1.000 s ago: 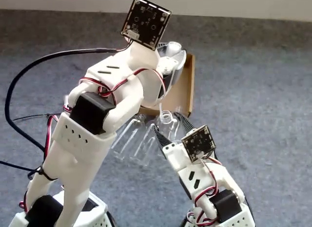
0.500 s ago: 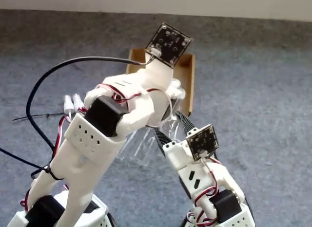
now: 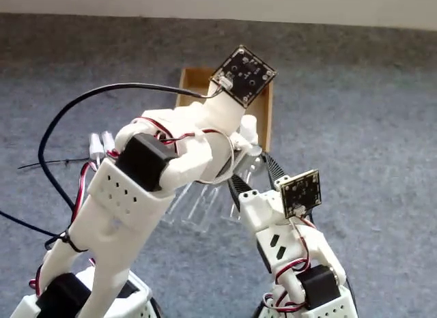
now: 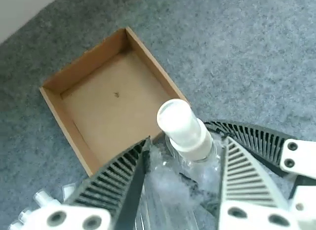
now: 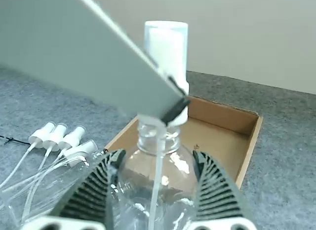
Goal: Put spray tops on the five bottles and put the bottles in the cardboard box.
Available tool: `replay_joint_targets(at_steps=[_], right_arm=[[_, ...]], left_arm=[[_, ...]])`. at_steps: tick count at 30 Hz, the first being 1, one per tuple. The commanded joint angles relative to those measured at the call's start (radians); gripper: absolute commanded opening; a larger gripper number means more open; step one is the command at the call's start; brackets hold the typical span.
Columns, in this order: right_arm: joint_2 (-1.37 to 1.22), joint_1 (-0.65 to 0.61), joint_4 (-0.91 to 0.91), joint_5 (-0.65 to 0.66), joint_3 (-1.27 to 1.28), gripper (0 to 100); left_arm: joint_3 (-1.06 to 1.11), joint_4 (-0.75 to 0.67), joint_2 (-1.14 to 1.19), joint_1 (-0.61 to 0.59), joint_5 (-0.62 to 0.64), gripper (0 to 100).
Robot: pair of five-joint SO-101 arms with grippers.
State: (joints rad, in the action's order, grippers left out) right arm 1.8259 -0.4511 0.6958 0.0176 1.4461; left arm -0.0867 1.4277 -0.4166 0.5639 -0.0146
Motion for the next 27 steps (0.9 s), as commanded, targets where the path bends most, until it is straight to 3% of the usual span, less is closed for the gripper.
replay_joint_targets(at_steps=[1,5,11,27], right_arm=[[0.012,0.012,-0.025,-0.011,-0.01,2.6],[0.012,0.012,-0.025,-0.011,-0.01,2.6],[0.012,0.012,-0.024,-0.011,-0.01,2.6],[0.012,0.013,-0.024,-0.011,-0.008,2.6]], left_arm=[[-0.143,0.014,-0.008,0.004,-0.012,24],[-0.243,0.005,0.002,-0.044,-0.012,24],[-0.189,-0.021,0.076,-0.145,-0.012,24],[-0.047,-0.023,0.082,-0.084,-0.08,24]])
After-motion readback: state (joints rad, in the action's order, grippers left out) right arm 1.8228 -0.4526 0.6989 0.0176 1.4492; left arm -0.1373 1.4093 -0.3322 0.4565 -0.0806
